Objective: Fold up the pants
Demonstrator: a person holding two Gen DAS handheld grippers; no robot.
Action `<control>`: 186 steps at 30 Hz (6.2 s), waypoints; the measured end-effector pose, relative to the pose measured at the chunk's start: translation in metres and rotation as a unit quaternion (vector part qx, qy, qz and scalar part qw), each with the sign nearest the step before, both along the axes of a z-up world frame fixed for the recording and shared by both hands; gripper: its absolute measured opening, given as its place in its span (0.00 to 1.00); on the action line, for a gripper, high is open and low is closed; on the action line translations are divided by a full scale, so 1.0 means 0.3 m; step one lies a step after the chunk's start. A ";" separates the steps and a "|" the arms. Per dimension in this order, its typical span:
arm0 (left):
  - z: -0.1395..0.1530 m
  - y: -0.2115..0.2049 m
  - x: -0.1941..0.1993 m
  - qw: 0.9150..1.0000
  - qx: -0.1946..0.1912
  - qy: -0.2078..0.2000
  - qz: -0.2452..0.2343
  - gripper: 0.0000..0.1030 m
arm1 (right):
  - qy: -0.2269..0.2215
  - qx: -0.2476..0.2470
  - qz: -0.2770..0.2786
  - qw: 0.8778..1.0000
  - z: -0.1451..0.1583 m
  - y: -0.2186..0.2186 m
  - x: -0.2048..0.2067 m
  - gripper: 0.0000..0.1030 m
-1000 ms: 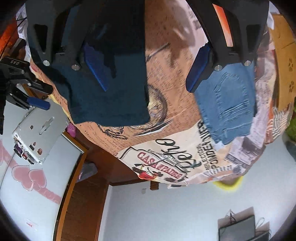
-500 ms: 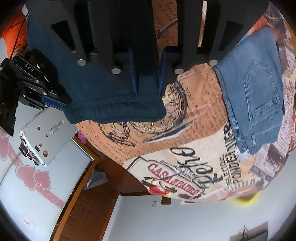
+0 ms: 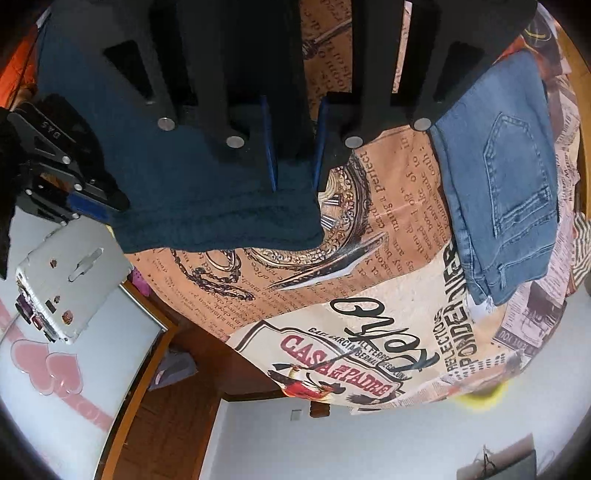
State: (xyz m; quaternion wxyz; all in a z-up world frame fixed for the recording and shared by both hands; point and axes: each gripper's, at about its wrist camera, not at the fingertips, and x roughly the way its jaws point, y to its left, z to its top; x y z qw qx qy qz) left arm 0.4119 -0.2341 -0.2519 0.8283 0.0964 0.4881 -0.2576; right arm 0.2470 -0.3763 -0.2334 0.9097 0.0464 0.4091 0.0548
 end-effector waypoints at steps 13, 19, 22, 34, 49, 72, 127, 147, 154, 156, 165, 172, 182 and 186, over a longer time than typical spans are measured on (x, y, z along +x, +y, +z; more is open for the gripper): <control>0.225 0.065 -0.166 0.998 -0.013 -0.056 0.007 0.29 | -0.042 -0.045 -0.003 0.998 0.236 0.039 -0.163 0.40; 0.305 0.102 -0.290 0.996 -0.014 -0.093 -0.002 0.52 | -0.058 -0.050 -0.010 0.997 0.309 0.053 -0.251 0.48; 0.317 0.129 -0.344 0.995 -0.015 -0.100 -0.004 0.60 | -0.059 -0.050 -0.016 0.997 0.322 0.060 -0.298 0.53; 0.126 0.187 -0.350 1.000 0.005 -0.012 -0.019 0.68 | 0.002 0.005 -0.023 1.000 0.158 0.116 -0.316 0.74; -0.068 0.148 -0.155 0.987 -0.047 0.150 -0.038 0.79 | 0.096 0.136 -0.043 0.985 -0.113 -0.020 -0.128 0.78; -0.134 -0.001 0.001 0.965 -0.122 0.220 -0.074 0.68 | 0.134 0.231 0.013 0.964 -0.170 -0.040 0.024 0.59; 0.294 0.907 0.175 0.971 -0.165 -0.093 0.147 0.39 | -0.093 0.147 0.180 0.968 0.279 0.750 0.557 0.27; -0.077 1.071 0.513 0.960 -0.164 0.017 0.227 0.47 | 0.030 0.073 0.149 0.986 -0.040 0.708 0.736 0.32; 0.099 1.123 0.380 0.962 -0.114 -0.048 0.243 0.47 | 0.000 0.052 0.141 0.989 0.081 0.663 0.656 0.33; 0.178 1.103 0.311 0.963 -0.109 -0.067 0.238 0.47 | -0.018 0.049 0.149 0.987 0.145 0.665 0.610 0.33; 0.560 1.000 -0.133 0.950 -0.098 -0.199 0.218 0.47 | -0.126 0.061 0.167 0.976 0.483 0.687 0.275 0.34; 0.777 0.962 -0.521 0.929 -0.137 -0.277 0.205 0.47 | -0.215 0.077 0.176 0.958 0.700 0.699 -0.045 0.34; 0.879 0.921 -0.905 0.892 -0.143 -0.367 0.221 0.55 | -0.299 0.076 0.170 0.936 0.794 0.741 -0.341 0.47; 0.859 0.902 -0.979 0.879 -0.120 -0.396 0.235 0.73 | -0.313 0.070 0.157 0.934 0.781 0.754 -0.384 0.68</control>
